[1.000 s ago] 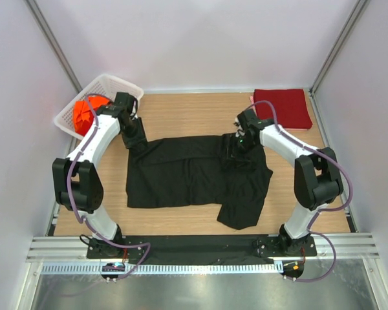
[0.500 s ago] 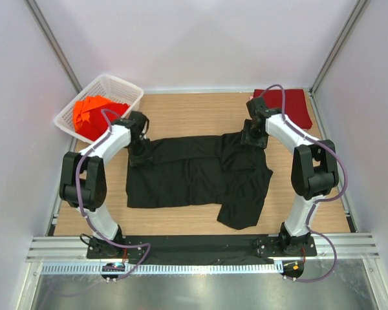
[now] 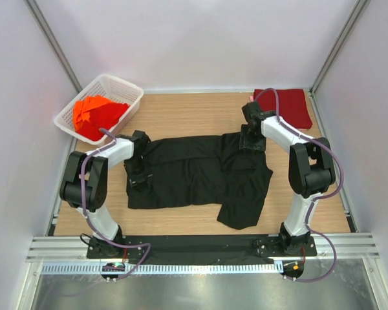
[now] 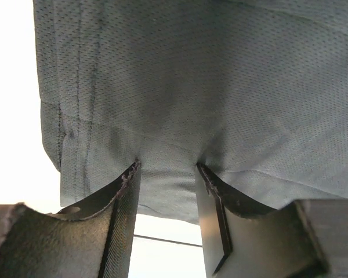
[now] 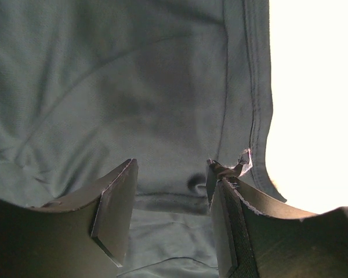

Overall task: Fold and stack the t-shirts
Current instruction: Fold the tshirt

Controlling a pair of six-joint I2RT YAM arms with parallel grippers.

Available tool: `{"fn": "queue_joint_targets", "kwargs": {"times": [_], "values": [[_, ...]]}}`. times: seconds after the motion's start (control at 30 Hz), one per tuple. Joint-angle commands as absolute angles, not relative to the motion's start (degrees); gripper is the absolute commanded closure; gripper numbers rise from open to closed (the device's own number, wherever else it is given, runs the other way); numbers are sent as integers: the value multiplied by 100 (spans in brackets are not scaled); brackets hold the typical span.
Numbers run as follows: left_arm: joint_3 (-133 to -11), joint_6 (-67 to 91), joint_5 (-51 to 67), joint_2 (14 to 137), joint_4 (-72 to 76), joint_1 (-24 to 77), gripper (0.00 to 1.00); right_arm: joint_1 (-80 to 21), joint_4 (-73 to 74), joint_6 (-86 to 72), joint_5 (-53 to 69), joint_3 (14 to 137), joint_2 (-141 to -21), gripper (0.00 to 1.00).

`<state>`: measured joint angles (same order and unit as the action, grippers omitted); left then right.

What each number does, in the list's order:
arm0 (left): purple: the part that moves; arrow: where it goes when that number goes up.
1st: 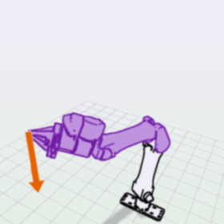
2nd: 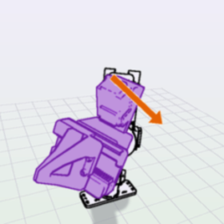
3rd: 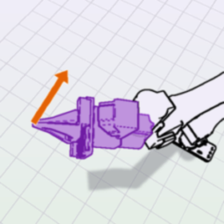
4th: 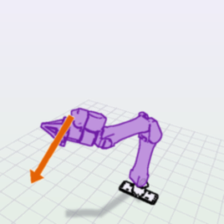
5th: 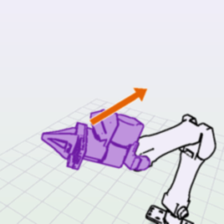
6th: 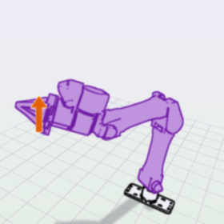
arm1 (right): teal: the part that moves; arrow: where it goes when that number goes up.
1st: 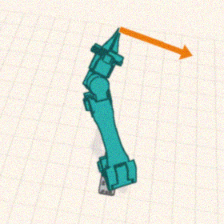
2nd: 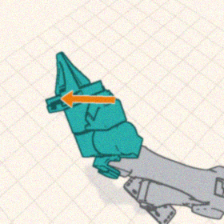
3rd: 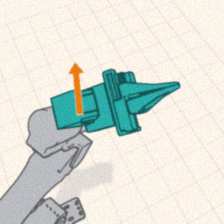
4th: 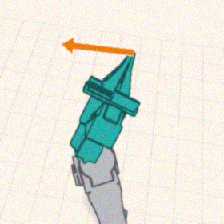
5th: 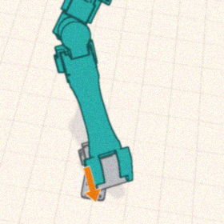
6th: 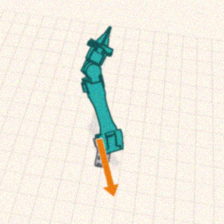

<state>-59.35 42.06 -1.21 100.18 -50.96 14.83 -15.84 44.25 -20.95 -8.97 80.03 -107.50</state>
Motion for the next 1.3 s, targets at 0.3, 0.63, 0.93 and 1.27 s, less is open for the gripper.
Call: {"fn": "queue_joint_targets", "kwargs": {"times": [0.3,0.63,0.93,1.27], "values": [[-4956,4712,-158,8896,-5589,1485,50,-1714,4473,-2320,-659,6874,-10064,42],[-6582,3956,-220,7866,-5547,1223,31,-1714,4640,-2224,-870,6670,-9773,42],[-6733,3182,545,8797,-4282,-315,53,-1714,4685,-2101,-730,6785,-9738,42],[-6566,3190,430,9483,-3534,-448,56,-1723,4650,-2039,-642,6732,-9738,42]]}}
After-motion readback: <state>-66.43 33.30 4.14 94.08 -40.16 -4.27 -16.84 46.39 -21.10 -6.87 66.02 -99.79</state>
